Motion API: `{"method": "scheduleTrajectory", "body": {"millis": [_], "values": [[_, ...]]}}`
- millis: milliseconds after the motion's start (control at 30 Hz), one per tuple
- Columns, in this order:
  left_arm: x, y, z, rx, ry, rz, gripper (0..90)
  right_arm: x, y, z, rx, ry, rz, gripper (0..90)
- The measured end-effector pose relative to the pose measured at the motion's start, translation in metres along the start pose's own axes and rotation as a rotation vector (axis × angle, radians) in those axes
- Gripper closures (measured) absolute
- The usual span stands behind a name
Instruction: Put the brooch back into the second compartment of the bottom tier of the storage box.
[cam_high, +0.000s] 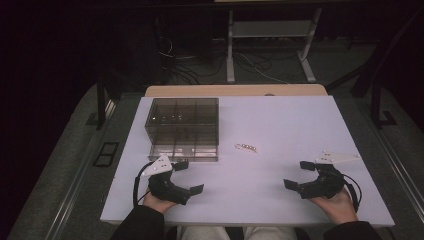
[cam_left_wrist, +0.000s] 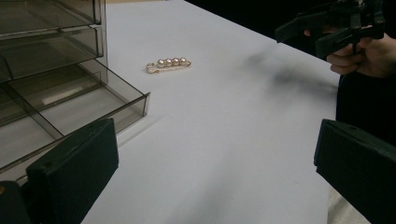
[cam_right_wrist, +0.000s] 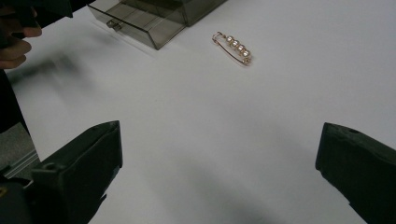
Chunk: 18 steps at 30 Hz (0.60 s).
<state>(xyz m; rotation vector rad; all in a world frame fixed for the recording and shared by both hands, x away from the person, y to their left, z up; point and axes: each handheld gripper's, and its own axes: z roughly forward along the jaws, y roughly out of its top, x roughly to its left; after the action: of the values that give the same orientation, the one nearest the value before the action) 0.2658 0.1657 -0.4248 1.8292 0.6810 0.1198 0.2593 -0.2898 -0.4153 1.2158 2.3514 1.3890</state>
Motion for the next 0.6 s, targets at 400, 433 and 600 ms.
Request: {"method": "scheduleTrajectory", "body": {"millis": [400,433,600], "values": [[0.0004,-0.0004,0.0002,0.011,-0.008,-0.003,0.0,-0.0004,-0.0001,-0.0007,-0.005,0.004,-0.001,0.2],[0.0004,-0.0004,0.0003,0.011,-0.008,-0.004,0.0,-0.0003,-0.0001,-0.0007,-0.004,0.004,-0.001,0.2],[0.0007,-0.0007,0.0001,0.016,-0.013,-0.009,0.0,0.0002,-0.0001,-0.0002,0.002,0.008,0.004,0.2]]}}
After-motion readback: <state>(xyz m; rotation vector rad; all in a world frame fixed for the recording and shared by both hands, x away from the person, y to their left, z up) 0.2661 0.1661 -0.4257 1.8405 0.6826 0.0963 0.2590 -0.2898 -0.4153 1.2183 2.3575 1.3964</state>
